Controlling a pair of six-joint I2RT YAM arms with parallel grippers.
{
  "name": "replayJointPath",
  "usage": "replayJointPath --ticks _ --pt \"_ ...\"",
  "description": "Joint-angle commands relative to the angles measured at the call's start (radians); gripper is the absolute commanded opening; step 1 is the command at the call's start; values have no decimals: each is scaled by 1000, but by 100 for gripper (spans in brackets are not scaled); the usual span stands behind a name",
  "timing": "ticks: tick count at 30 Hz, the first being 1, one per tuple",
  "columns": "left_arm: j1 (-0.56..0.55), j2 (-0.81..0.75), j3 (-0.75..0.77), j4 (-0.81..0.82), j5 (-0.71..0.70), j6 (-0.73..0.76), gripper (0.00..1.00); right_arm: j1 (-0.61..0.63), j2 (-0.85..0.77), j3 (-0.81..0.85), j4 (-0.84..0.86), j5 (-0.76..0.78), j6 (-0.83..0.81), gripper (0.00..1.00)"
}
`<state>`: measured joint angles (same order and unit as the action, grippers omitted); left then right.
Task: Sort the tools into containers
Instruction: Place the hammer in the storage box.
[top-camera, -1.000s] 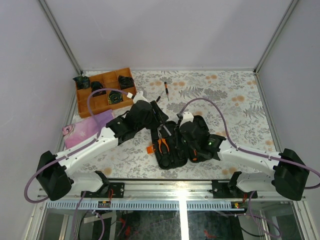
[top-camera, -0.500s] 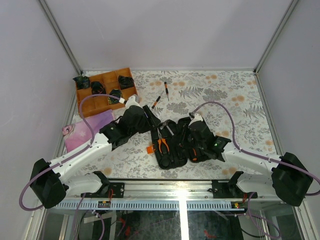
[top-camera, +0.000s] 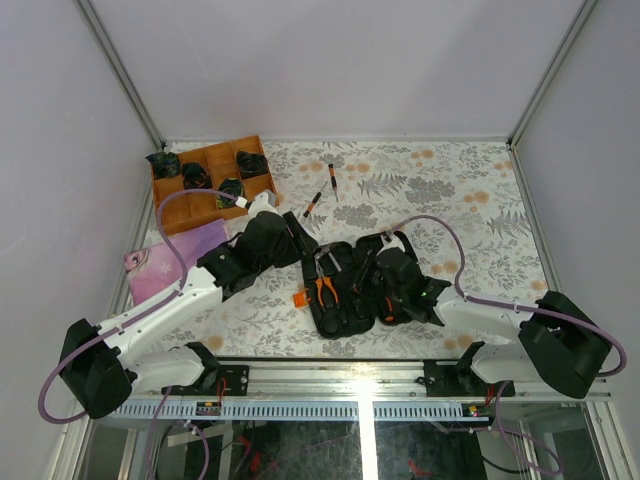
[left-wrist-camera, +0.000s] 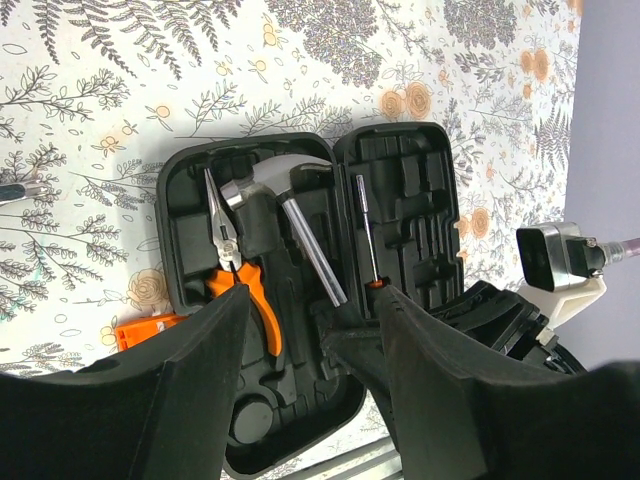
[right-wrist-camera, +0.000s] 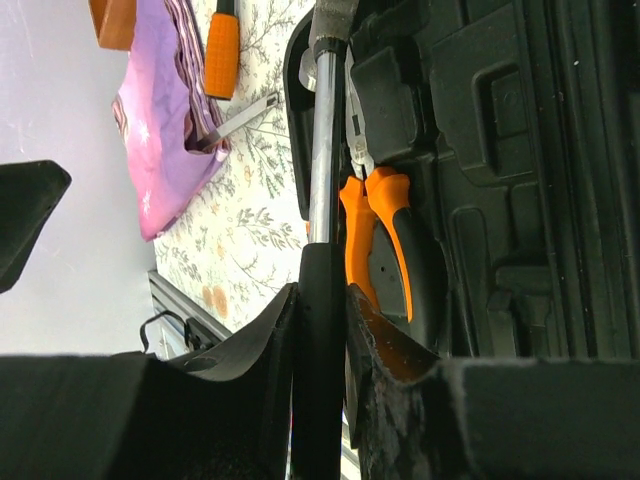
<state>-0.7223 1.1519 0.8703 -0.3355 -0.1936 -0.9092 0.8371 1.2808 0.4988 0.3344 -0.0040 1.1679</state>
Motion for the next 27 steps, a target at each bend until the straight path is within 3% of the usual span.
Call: replayJointPath --ticks 1,18,27 --pt "10 -19 -8 -3 -12 21 54 -6 3 -15 155 69 81 0" --pt "16 -27 -17 -8 -15 29 54 -15 138 -28 206 65 154 2" --pt "20 -27 -23 -4 -14 27 55 -17 181 -12 170 9 111 36"
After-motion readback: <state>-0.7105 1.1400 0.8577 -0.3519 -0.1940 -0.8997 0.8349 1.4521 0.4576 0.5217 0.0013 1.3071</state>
